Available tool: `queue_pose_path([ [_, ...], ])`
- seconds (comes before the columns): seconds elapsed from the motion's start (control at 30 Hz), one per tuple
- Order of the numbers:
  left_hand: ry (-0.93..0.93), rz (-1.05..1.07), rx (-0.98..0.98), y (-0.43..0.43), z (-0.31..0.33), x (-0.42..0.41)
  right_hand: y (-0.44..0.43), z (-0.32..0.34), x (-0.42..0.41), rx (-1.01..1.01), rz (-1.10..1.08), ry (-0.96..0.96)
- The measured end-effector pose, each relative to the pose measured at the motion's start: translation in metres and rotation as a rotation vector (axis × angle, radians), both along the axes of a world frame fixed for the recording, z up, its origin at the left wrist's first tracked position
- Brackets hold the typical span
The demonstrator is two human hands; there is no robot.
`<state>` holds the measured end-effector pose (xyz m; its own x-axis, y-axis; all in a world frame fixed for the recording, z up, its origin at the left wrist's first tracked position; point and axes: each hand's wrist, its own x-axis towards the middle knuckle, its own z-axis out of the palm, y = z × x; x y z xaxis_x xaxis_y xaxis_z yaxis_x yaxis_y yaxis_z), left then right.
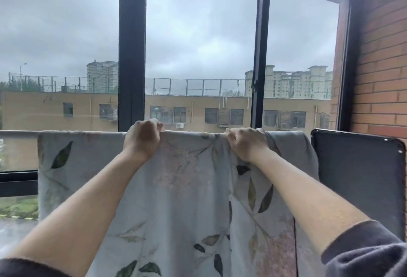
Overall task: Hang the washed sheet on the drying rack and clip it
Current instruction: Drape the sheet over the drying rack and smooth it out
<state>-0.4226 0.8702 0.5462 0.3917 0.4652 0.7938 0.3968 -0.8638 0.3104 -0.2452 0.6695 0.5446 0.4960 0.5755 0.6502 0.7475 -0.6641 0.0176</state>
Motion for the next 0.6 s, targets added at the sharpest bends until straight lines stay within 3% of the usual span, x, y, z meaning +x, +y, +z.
queue_pose_path([
  [0.2,0.058,0.025,0.254,-0.016,-0.018,0.003,-0.007,0.005,0.008,0.112,0.119,0.061],
  [0.4,-0.069,-0.094,0.010,0.004,-0.008,-0.012,-0.009,0.013,0.008,0.176,0.272,0.182],
  [0.6,-0.107,0.112,-0.084,0.028,-0.006,-0.034,-0.012,0.005,0.006,0.106,0.176,0.059],
])
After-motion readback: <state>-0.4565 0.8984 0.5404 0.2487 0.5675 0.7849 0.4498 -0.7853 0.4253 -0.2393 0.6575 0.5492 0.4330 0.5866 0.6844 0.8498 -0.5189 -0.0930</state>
